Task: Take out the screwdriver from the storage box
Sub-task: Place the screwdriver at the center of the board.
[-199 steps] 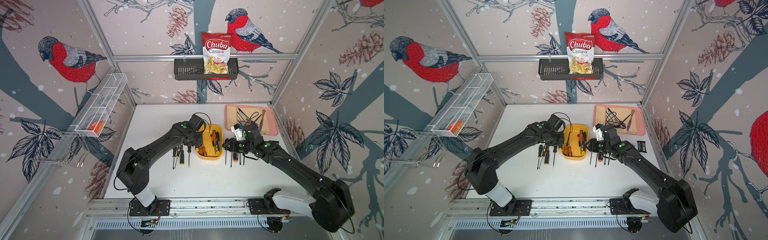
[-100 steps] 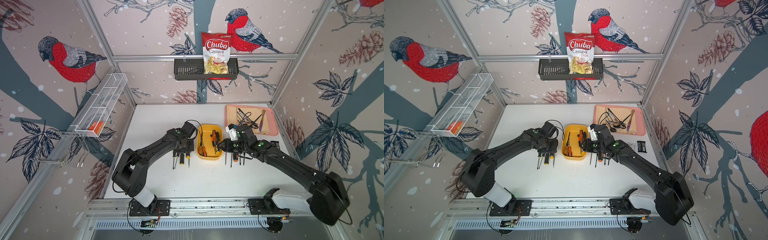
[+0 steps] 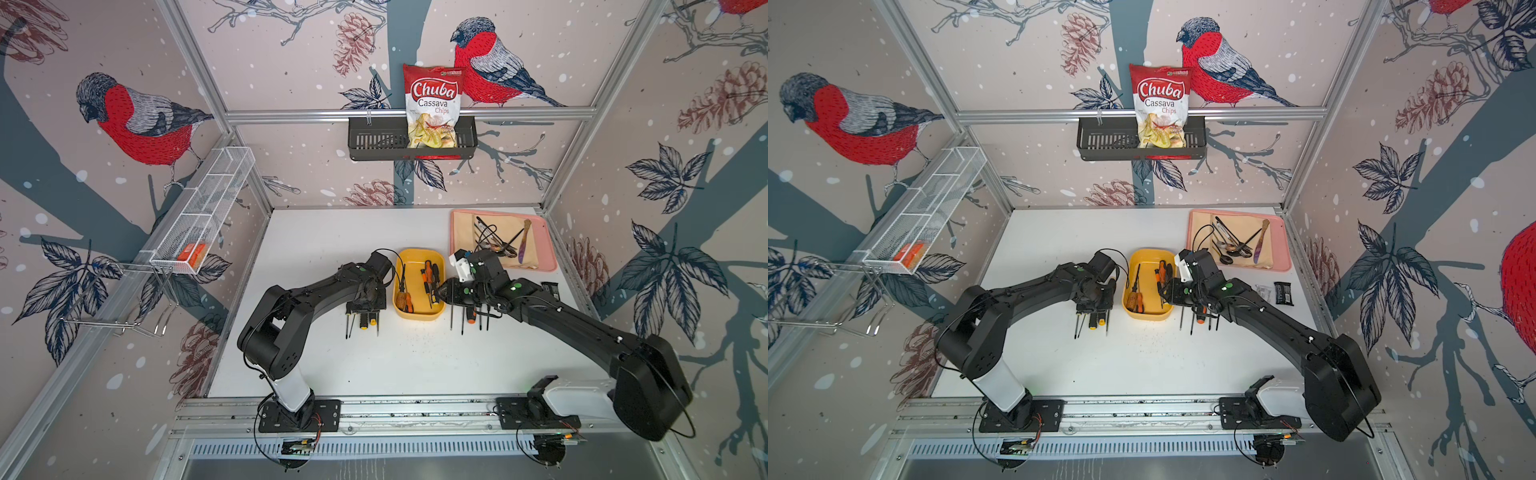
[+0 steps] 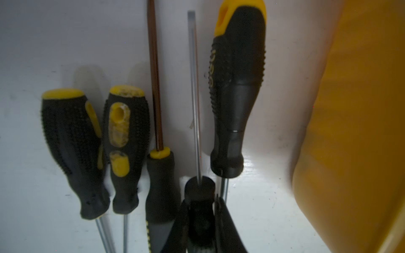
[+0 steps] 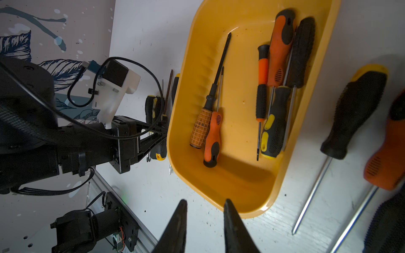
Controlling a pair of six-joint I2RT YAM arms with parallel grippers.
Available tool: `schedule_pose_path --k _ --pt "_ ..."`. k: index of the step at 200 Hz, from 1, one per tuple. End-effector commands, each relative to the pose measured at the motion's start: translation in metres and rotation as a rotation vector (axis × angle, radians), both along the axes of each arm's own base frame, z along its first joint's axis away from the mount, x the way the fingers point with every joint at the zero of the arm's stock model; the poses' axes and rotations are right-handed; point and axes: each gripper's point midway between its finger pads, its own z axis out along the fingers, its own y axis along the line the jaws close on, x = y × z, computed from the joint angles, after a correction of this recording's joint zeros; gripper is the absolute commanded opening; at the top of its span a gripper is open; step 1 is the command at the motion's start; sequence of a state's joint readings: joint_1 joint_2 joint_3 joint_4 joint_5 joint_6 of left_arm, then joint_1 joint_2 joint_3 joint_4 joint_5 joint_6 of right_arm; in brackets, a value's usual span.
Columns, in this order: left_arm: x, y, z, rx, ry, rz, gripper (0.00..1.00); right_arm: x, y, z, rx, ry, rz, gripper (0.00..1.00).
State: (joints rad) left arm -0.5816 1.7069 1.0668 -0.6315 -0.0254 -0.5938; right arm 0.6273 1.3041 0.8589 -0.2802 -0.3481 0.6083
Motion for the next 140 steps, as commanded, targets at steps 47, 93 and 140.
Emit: schedule_pose_path --k 47,93,140 --pt "0.005 -0.001 -0.005 0.000 -0.007 -0.007 0.26 0.005 0.003 0.004 0.005 -0.018 0.003 0.30" --pt "0.006 -0.001 0.005 -0.006 -0.021 -0.005 0.30 0.005 0.003 0.005 0.006 -0.019 0.001 0.30" --pt "0.013 -0.009 0.037 -0.055 -0.076 -0.007 0.31 0.004 0.001 0.008 0.007 -0.026 -0.002 0.31"
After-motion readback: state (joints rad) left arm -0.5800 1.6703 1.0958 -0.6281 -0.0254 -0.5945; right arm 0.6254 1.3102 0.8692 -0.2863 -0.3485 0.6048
